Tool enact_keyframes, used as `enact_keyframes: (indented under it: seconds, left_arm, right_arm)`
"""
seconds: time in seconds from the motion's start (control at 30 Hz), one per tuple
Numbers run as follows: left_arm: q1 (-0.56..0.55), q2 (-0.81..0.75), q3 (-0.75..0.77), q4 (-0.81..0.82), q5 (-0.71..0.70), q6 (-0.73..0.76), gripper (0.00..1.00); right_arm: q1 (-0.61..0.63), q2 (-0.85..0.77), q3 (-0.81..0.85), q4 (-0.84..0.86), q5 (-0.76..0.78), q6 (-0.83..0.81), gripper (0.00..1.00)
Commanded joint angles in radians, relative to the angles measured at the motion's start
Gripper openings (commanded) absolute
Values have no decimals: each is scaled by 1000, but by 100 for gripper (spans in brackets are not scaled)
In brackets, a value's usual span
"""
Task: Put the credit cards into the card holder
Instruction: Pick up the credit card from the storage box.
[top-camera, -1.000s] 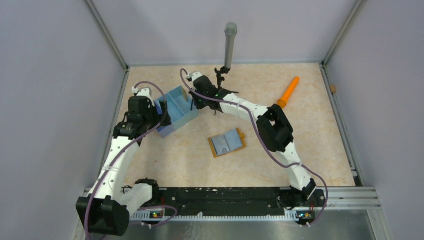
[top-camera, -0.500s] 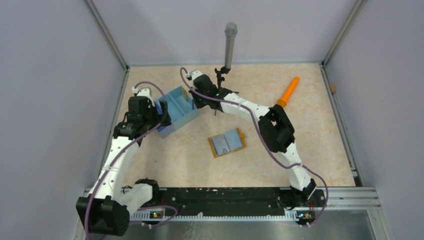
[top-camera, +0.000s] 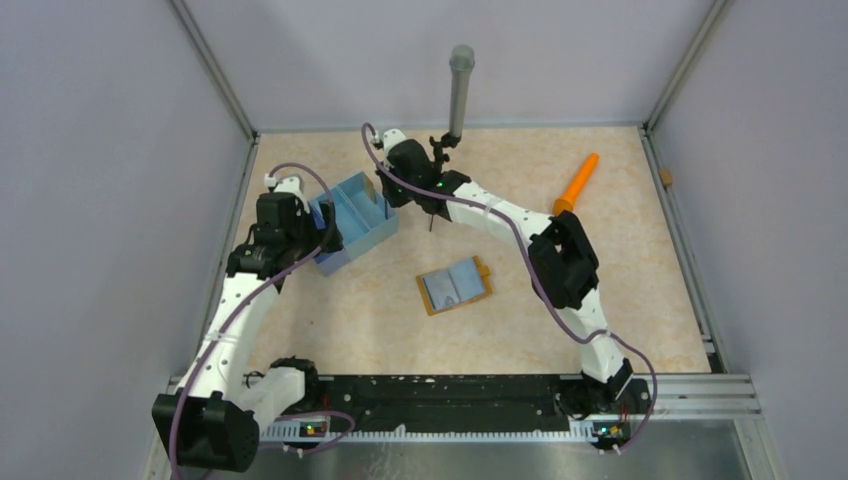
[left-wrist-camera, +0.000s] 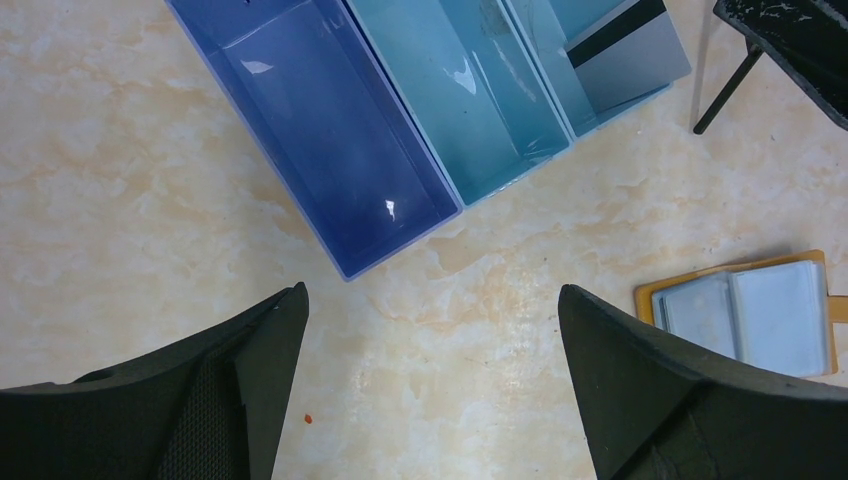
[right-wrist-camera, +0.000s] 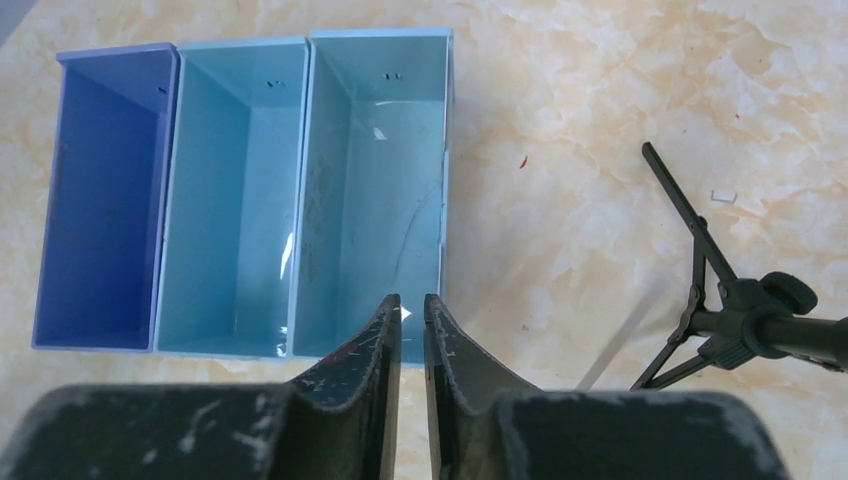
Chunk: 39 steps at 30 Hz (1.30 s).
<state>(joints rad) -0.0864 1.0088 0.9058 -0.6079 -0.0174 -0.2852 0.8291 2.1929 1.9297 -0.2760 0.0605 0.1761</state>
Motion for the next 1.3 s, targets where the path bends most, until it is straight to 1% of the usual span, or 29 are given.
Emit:
enact_keyframes:
  seconds: [0.0,0.13,0.3,0.57,0.67,0.87,1.07,1.23,1.27]
  left_arm:
    - [5,-4,-8,23,10,12,99]
    - [5,-3,-8,23,11,12,99]
    - [5,0,-8,25,13,12,99]
    - [5,-3,-8,25,13,11,99]
    - [5,-3,-8,25,13,12,99]
    - [5,-6,-8,25,11,11,99]
    - [5,-7,-8,25,9,11,99]
    - [5,-9,-8,25,8,12,99]
    - [5,-10,-8,25,8,12,99]
  right_arm:
    - [12,-20,21,-2,23,-16,16]
    - [12,2,22,-6,40,-17,25]
    - [10,22,29,-11,41,-19,32]
    - [9,61,53,-29,39,-15,32]
    - [7,70,57,-34,38,-15,31]
    - [8,78,61,-35,35,-14,25]
    - [6,84,69,-41,36,-15,13]
    - [5,80,87,-44,26,-18,0]
    - [4,75,88,-42,20,-19,0]
